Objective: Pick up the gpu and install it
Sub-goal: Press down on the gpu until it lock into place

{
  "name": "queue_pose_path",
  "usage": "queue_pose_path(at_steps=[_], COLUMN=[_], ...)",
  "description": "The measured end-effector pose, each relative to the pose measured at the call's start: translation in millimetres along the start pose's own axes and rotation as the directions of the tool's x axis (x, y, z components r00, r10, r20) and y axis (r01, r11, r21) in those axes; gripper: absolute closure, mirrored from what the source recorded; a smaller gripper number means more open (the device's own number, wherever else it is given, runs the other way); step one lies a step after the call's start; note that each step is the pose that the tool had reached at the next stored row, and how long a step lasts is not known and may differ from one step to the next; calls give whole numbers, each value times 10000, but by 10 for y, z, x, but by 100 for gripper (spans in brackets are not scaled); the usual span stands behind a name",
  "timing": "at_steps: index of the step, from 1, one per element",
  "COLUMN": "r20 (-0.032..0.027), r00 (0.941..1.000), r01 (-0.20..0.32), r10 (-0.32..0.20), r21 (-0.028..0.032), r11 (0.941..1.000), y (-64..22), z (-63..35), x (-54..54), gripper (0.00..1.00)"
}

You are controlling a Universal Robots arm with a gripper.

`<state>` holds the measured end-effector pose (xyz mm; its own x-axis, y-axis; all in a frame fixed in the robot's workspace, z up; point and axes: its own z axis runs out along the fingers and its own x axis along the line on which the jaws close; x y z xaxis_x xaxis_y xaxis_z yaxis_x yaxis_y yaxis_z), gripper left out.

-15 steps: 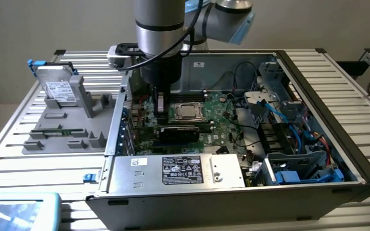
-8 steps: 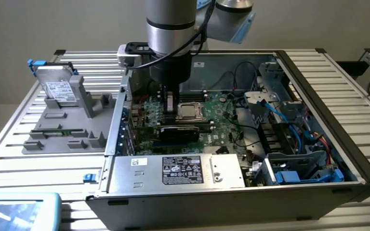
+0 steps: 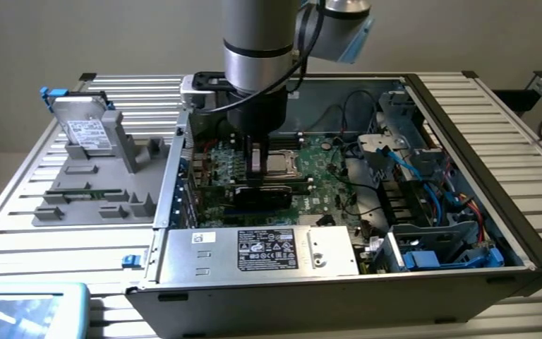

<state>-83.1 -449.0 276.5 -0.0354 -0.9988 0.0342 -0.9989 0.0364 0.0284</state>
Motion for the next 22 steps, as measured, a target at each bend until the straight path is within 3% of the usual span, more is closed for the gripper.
queue_pose_path(at_steps=[5,10,17,19,22], r20=[183,296,296,293,294], r00=[9998,9995,9994,9994,9994], r01=[-34,-87,-172,-184,-193], r10=[34,87,178,192,203], r21=[-9,-29,-197,-264,-311], r11=[10000,10000,9997,9995,9993], y=[-6,-8,-3,-1,7], z=[56,63,-125,-147,-155], x=[16,33,47,49,50], gripper=[88,88,88,88,88])
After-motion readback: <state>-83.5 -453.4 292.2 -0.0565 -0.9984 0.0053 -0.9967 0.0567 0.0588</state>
